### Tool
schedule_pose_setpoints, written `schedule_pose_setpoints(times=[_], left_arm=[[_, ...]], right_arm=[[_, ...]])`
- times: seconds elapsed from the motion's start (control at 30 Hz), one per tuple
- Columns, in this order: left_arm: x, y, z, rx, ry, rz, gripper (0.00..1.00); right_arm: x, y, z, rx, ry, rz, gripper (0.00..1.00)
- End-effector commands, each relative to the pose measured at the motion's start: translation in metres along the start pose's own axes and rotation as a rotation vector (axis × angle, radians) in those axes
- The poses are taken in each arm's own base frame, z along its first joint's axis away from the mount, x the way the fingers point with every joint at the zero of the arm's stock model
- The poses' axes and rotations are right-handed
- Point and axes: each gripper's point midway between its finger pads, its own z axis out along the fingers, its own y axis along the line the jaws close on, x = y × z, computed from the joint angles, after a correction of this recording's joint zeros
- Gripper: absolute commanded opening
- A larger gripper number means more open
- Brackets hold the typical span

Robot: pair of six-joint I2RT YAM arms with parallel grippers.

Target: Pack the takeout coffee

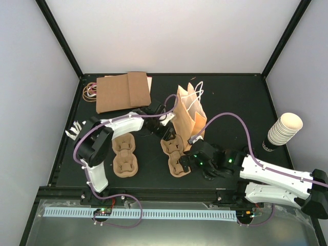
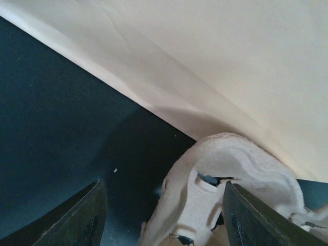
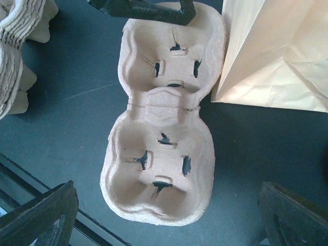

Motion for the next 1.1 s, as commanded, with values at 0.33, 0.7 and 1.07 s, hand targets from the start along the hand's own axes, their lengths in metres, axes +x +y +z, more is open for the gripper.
schedule_pose_setpoints(times=[0.33,0.7,1.07], left_arm=[[0.020,-0.004,0.012,0.055,0.130,0.018,0.33],[0.049,0.002,-0.020,-0.051,0.084,-0.082,0.16],[0.092,0.011,-0.068,-0.178,-0.052,-0.340,0.14]], right_arm=[[-0.014,0.001,-0.008,0.004,-0.053,-0.008,0.98],[-0.015,0.007,-0.005,-0.014,-0.047,0.008,0.98],[-0.025,0.018,0.006,0.010,-0.015,0.137,0.98]])
